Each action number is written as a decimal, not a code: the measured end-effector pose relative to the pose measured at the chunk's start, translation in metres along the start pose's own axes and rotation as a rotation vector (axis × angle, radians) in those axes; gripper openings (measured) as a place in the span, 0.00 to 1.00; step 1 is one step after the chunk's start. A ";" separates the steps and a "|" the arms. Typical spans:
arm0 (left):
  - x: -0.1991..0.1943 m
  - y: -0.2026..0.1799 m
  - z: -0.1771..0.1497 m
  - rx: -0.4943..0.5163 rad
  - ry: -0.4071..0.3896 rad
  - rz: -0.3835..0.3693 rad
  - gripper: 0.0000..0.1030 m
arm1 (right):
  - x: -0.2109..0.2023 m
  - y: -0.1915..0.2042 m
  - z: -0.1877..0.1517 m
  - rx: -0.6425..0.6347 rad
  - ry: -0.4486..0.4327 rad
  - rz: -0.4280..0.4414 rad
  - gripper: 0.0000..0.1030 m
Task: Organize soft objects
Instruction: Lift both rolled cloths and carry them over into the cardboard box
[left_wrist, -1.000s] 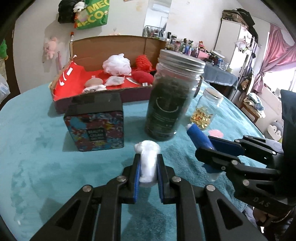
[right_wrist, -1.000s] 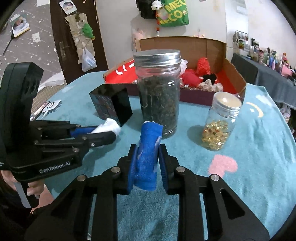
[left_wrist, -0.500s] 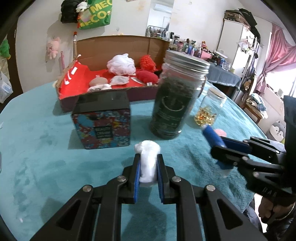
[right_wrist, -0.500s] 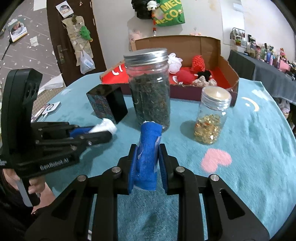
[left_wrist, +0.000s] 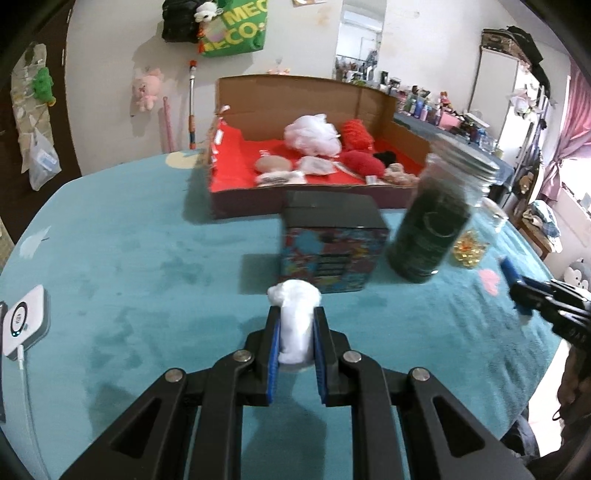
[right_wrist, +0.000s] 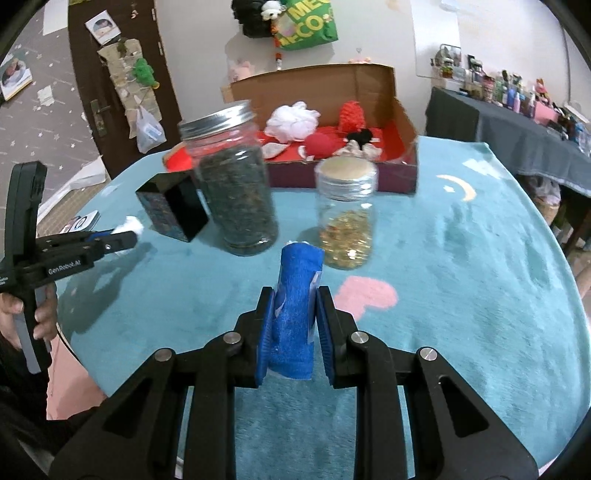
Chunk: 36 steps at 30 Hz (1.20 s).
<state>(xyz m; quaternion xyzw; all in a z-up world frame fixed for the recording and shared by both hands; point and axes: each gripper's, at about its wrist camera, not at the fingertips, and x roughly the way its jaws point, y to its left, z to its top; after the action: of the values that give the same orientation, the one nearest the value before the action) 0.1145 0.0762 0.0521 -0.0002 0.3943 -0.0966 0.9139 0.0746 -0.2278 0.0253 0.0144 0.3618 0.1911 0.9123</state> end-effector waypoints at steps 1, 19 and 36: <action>0.001 0.003 0.001 0.000 0.006 0.001 0.16 | -0.001 -0.003 0.000 0.000 0.002 -0.007 0.21; 0.034 0.048 0.041 0.087 0.006 -0.072 0.16 | 0.005 -0.065 0.030 0.039 -0.008 -0.017 0.21; 0.050 0.055 0.074 0.172 0.003 -0.157 0.16 | 0.034 -0.080 0.078 -0.110 0.006 0.090 0.21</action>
<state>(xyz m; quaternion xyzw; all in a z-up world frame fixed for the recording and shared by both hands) 0.2105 0.1155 0.0628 0.0475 0.3847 -0.2012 0.8996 0.1759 -0.2813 0.0474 -0.0202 0.3524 0.2518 0.9011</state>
